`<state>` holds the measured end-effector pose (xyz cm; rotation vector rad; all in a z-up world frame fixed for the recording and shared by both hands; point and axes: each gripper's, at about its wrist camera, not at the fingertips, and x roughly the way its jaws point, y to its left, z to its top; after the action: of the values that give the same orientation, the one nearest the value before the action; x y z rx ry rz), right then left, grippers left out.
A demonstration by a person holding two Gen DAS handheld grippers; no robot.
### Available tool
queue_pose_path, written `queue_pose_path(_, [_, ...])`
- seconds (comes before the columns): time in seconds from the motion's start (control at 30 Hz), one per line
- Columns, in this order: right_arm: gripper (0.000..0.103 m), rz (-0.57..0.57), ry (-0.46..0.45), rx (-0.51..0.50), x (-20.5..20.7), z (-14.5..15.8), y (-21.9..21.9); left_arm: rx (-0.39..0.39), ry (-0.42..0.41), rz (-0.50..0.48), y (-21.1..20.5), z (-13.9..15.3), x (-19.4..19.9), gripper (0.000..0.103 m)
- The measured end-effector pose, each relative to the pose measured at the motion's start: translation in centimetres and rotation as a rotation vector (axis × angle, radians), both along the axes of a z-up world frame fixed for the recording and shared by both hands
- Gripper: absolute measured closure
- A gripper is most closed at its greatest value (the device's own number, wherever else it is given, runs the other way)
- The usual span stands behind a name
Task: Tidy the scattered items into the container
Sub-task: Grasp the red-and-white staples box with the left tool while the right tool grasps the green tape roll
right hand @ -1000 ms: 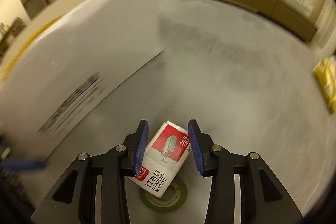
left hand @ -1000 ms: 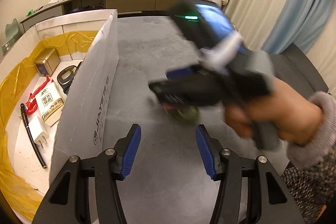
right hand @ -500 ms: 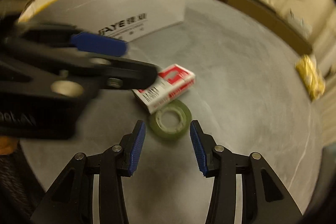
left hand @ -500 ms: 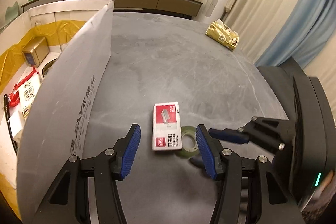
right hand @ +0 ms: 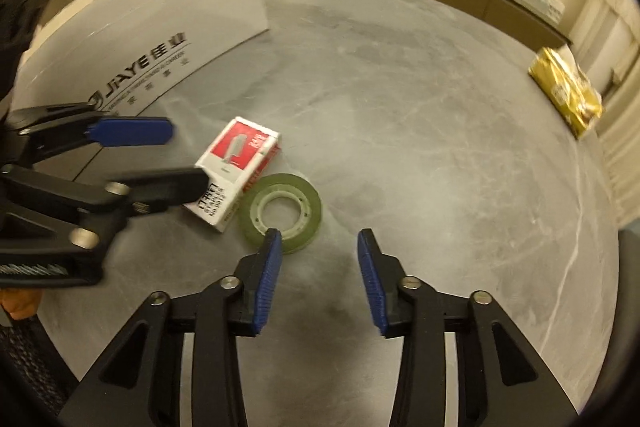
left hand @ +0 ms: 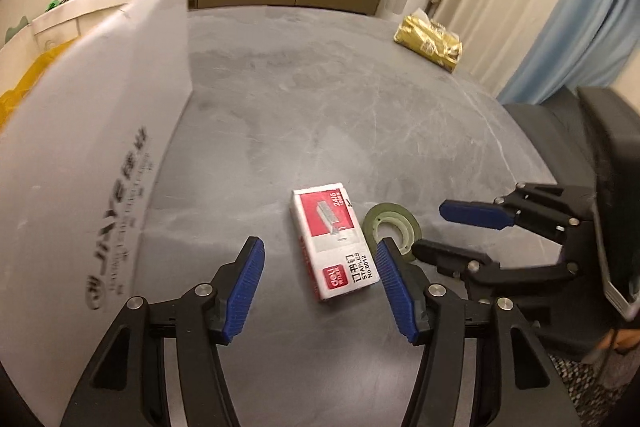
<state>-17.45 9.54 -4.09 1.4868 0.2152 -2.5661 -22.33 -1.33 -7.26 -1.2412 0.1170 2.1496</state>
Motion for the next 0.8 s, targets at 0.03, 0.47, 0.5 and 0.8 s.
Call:
queue_pose_path(0.03, [0.056, 0.014, 0.007, 0.001, 0.3, 0.0, -0.2, -0.008, 0.002, -0.004, 0.3, -0.2, 0.1, 0.043])
queue_pose_path(0.47, [0.056, -0.054, 0.024, -0.028, 1.0, 1.2, 2.8, -0.007, 0.006, 0.047, 0.2, -0.7, 0.0, 0.041])
queue_pose_path(0.5, [0.056, -0.04, 0.038, -0.03, 0.2, 1.0, 2.3, -0.021, 0.013, 0.024, 0.5, -0.8, 0.2, 0.041])
queue_pose_path(0.8, [0.06, -0.12, -0.004, -0.005, -1.5, -0.1, 3.1, -0.102, 0.05, 0.051, 0.1, -2.3, -0.3, 0.041])
